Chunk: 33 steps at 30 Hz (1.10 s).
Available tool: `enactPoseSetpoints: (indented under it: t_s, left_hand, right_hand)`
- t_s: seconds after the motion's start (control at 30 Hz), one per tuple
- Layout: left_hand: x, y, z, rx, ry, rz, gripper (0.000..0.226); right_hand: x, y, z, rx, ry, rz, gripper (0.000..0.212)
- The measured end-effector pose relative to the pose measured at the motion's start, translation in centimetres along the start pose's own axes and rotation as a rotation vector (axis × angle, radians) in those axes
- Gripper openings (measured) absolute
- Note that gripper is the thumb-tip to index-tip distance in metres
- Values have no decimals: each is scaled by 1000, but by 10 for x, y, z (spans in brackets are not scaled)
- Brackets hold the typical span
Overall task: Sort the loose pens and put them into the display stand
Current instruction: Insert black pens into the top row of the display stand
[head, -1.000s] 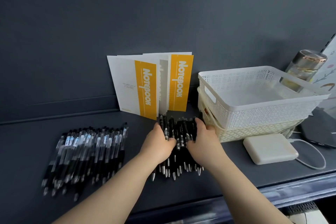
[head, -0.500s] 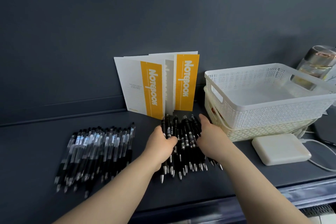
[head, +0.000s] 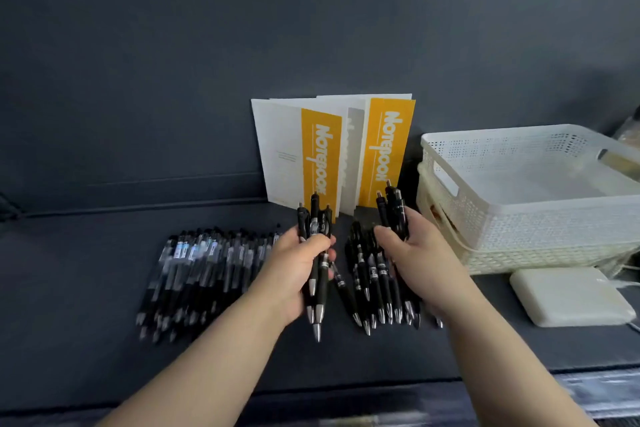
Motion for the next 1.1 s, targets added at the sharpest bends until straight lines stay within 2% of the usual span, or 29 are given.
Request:
enactPoseSetpoints:
  t_s: [0.1, 0.2, 0.27, 0.37, 0.5, 0.7, 0.9, 1.1]
  left_hand:
    - [-10, -4, -17, -113, 51, -219, 15]
    - [-36, -13, -35, -176, 80, -421, 23]
    - [-61, -22, -47, -181, 61, -534, 22]
    - [-113, -39, -70, -156, -16, -581, 14]
    - [-201, -65, -110, -75, -119, -620, 12]
    - [-371, -108, -179, 93, -308, -658, 5]
    - [-507, -142, -254, 283, -393, -586, 12]
    - [-603, -165, -315, 433, -481, -499, 28]
  right_hand:
    - [33, 10, -7, 75, 101, 252, 18]
    - [71, 31, -13, 105, 149, 418, 15]
    - [97, 51, -19, 94, 190, 496, 15]
    - [148, 92, -36, 100, 330, 562, 20]
    - [228, 151, -73, 96, 488, 554, 19]
    - [376, 241, -145, 65, 711, 483, 16]
    - [523, 307, -217, 26, 944, 391, 20]
    - [625, 359, -278, -1, 1159, 278, 23]
Point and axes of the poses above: each hand's wrist, its own z-axis towards the middle knuckle, its own x-axis out of the palm, y = z × x, the point moved 7 cm from there along z, towards the middle knuckle, and after that the axes turned 13 degrees about -z, right-handed, at the moved point
